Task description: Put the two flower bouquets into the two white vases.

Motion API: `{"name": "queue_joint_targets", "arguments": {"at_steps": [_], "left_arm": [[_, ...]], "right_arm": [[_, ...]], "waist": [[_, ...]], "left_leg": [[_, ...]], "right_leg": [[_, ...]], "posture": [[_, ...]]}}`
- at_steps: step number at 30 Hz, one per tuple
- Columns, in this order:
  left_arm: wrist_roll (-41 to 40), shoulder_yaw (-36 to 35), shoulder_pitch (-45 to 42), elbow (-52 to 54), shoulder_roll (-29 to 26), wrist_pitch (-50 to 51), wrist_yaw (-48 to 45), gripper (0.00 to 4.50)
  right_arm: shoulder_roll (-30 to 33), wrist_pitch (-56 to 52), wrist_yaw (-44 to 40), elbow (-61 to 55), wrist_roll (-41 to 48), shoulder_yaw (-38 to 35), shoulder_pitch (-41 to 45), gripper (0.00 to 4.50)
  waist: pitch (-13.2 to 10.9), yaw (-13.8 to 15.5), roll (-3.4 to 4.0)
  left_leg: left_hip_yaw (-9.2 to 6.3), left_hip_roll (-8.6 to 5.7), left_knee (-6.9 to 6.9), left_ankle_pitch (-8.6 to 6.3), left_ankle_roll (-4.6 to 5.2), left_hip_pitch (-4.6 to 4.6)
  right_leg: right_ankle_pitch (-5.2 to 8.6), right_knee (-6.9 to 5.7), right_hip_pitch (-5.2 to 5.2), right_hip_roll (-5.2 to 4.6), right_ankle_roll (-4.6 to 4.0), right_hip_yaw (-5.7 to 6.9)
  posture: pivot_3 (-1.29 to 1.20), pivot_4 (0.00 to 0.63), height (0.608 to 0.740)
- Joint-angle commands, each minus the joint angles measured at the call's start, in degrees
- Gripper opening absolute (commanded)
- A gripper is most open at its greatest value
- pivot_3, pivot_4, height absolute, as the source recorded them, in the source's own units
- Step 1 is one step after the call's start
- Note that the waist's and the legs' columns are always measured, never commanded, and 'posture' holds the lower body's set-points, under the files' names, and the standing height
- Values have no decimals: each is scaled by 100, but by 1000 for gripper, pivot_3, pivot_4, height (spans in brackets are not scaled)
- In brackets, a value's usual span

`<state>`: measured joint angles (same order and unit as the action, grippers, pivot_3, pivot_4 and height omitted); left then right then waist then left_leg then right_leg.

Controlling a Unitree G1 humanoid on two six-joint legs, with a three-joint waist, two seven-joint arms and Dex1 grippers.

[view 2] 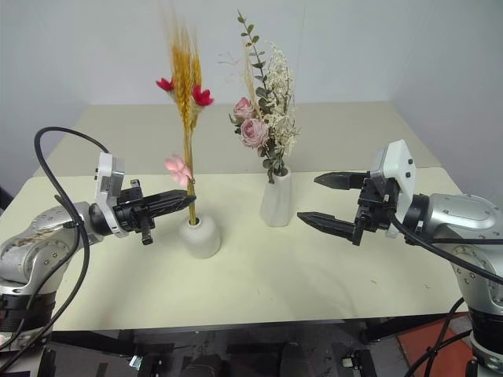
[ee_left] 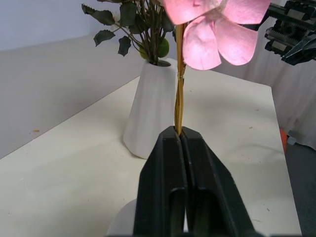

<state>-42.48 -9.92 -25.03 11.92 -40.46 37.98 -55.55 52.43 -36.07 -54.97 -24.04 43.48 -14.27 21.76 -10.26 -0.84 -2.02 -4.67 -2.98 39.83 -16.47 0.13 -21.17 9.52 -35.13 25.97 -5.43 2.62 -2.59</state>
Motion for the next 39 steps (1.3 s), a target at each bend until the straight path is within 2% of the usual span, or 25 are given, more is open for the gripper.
{"name": "queue_joint_targets", "arguments": {"at_steps": [1,5,10,11,17,22,28,39], "left_arm": [[-17,-60,-110,113,-146,94,34,1567],[-57,-206,-33,168,-299,205,78,2755],[-245,-756,645,560,-810,369,-76,4282],[-243,-924,816,634,-910,311,-137,4467],[-596,-1705,1082,512,-1526,433,-611,4467],[-636,-1950,1128,570,-1838,373,-795,4467],[-825,-2037,1223,905,-1816,436,-721,4467],[-1015,-1771,1257,1055,-1720,406,-742,4467]], "right_arm": [[-2,165,-4,-113,3,-145,70,4500],[-5,182,-21,-92,-10,-134,68,4500],[71,155,-163,-84,47,-204,-94,4500],[98,138,-197,-74,55,-236,-150,4500],[206,105,-270,57,7,-404,-427,4500],[310,58,-275,90,35,-610,-628,4500],[525,32,-354,172,45,-832,-808,4500],[695,-226,-338,-123,190,-1351,-1298,4500]], "waist": [[0,-2,0],[0,-5,0],[0,-33,1],[0,-29,1],[0,16,1],[0,4,1],[0,3,1],[0,3,1]], "left_leg": [[0,0,0,0,0,0],[0,1,-1,0,0,0],[0,5,-4,-1,1,2],[0,7,-6,-1,2,2],[1,8,-5,-1,2,2],[2,8,-6,-1,2,8],[2,12,-6,-1,2,8],[4,14,-6,-1,2,9]], "right_leg": [[0,0,0,0,0,0],[0,0,0,1,0,0],[0,2,1,3,0,0],[0,3,1,5,0,0],[-1,5,-2,5,-1,4],[0,8,-10,5,-1,6],[0,9,-11,7,-1,6],[0,9,-15,10,-1,6]], "posture": [[0,150,740],[0,150,740],[0,150,740],[0,150,740],[0,150,740],[0,150,740],[0,150,740],[0,150,740]]}}
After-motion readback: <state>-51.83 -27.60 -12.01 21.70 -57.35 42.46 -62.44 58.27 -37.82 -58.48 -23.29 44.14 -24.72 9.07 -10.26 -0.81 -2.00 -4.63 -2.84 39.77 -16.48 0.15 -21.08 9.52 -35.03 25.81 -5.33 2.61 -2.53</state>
